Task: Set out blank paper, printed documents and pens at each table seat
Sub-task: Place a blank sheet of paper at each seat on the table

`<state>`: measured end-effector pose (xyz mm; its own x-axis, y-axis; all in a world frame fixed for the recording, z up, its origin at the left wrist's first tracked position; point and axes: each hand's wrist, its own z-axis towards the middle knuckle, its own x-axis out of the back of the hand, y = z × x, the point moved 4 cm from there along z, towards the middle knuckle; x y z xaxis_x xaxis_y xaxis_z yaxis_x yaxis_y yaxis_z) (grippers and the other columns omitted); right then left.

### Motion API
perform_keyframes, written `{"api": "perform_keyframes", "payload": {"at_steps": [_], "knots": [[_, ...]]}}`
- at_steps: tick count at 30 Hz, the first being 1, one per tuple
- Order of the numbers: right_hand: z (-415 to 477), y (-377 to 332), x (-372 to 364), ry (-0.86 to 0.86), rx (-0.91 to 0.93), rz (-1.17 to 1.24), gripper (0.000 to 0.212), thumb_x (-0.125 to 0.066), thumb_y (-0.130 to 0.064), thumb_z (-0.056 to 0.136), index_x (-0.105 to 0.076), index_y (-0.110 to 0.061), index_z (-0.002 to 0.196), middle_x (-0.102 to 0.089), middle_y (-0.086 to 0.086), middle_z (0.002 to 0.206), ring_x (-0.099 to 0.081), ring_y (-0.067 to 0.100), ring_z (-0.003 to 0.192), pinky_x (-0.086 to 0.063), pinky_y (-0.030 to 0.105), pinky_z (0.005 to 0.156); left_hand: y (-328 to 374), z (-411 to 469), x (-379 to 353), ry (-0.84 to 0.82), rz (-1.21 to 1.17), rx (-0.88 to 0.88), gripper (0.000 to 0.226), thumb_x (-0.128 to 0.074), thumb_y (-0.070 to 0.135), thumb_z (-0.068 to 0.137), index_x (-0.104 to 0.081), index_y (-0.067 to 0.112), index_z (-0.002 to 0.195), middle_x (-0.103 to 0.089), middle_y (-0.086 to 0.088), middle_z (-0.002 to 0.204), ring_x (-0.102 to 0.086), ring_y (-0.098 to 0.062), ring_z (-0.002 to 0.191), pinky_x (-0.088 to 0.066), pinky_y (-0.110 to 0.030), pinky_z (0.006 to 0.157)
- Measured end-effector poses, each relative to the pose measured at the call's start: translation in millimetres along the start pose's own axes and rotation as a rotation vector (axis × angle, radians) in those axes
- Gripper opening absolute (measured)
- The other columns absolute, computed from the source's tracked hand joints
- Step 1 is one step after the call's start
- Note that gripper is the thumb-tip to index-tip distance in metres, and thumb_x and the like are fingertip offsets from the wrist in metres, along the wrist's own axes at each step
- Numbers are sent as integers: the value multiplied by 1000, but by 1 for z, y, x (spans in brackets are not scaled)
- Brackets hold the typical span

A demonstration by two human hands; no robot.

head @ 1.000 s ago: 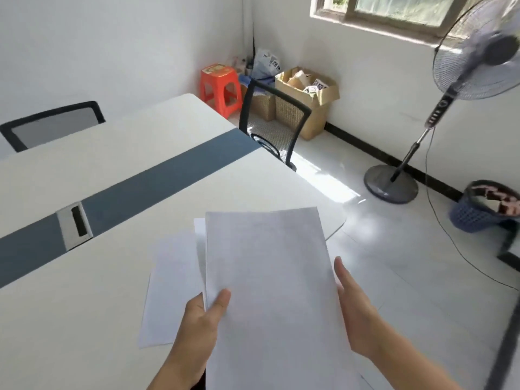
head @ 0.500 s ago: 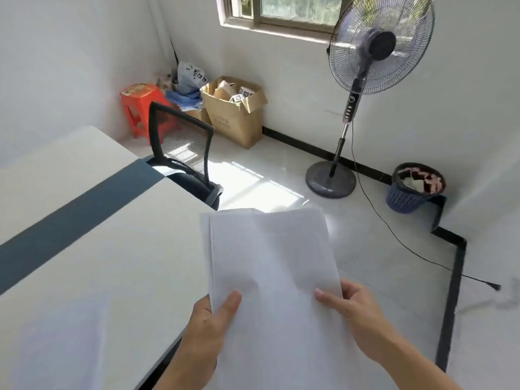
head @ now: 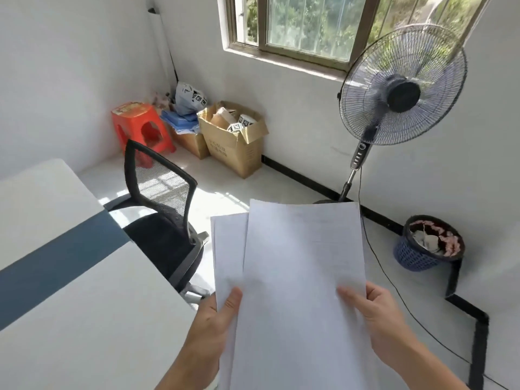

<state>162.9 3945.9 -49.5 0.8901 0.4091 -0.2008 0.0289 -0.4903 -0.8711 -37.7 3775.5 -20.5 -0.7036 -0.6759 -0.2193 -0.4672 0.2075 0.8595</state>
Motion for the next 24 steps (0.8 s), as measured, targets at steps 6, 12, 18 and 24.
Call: {"api": "perform_keyframes", "payload": {"at_steps": [6,12,18,24], "knots": [[99,-44,-25,-125,-60,-55,17,-56,9,85,-71,2,89,-74,21,82,-70,28,62,-56,34,59,54,82,-10,79,26,-23,32,-56,33,88,-69,10,106,-76,-10,99,-73,-29,92,-55,-49,90],[226,-80,-64,-370,-154,-244,20,-62,14,79,-71,7,96,-72,29,95,-70,37,76,-56,39,66,79,165,-8,305,-10,-19,41,-62,41,80,-71,8,104,-76,-12,102,-73,-28,93,-54,-46,89],[353,-129,-103,-425,-102,-440,10,-67,3,84,-72,6,92,-72,28,84,-64,29,68,-49,36,63,119,223,-20,578,-96,-83,50,-70,52,75,-67,20,113,-72,5,114,-64,-14,111,-43,-39,104],[433,-157,-200,-637,-114,-562,13,-65,-3,89,-65,8,94,-69,34,95,-68,40,77,-52,61,78,141,242,-1,801,-210,-142,38,-71,40,79,-70,17,110,-75,3,107,-69,-13,104,-48,-36,95]]}}
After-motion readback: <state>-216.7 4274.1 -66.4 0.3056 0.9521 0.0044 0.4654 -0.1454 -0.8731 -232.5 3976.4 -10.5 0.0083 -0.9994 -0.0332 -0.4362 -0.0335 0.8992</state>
